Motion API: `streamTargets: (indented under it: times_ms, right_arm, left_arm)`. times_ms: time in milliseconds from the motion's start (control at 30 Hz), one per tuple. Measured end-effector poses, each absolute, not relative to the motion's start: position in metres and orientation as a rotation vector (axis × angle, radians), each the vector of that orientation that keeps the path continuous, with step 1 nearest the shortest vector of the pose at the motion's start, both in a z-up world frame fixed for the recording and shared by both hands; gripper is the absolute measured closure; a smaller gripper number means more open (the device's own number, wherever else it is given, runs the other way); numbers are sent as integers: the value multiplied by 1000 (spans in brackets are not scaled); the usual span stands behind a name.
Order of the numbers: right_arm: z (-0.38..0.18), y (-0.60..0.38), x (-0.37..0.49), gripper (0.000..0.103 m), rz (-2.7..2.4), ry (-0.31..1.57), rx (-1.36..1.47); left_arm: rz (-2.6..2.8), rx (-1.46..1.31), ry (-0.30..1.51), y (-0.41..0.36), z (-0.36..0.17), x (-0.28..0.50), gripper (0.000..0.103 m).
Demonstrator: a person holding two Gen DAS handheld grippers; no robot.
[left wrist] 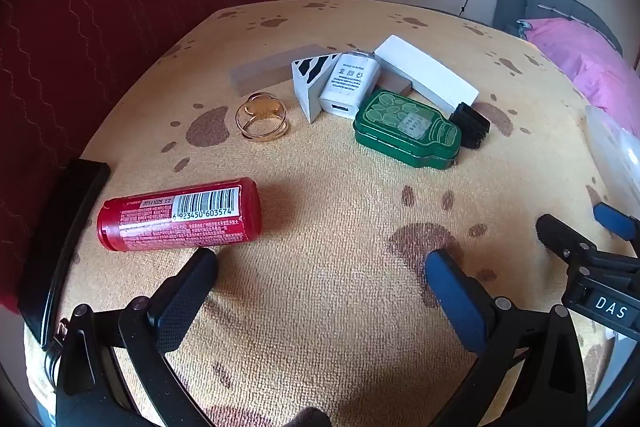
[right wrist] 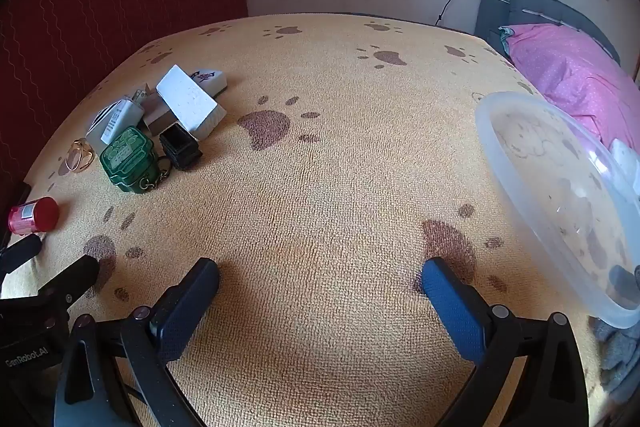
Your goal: Organize rigid objects
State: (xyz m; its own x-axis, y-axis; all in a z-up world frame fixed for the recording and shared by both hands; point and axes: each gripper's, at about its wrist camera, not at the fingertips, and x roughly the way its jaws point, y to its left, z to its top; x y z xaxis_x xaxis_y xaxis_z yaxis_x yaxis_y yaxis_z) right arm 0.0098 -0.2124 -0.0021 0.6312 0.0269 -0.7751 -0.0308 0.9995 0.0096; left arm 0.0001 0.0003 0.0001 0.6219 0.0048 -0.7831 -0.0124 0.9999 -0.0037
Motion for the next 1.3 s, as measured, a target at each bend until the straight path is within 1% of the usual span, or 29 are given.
streamTargets:
  times_ms: [1300]
  right_arm:
    - [-1, -211, 10, 0, 31, 887, -8]
  left_arm:
    - [12, -9, 902, 1, 0, 1, 0]
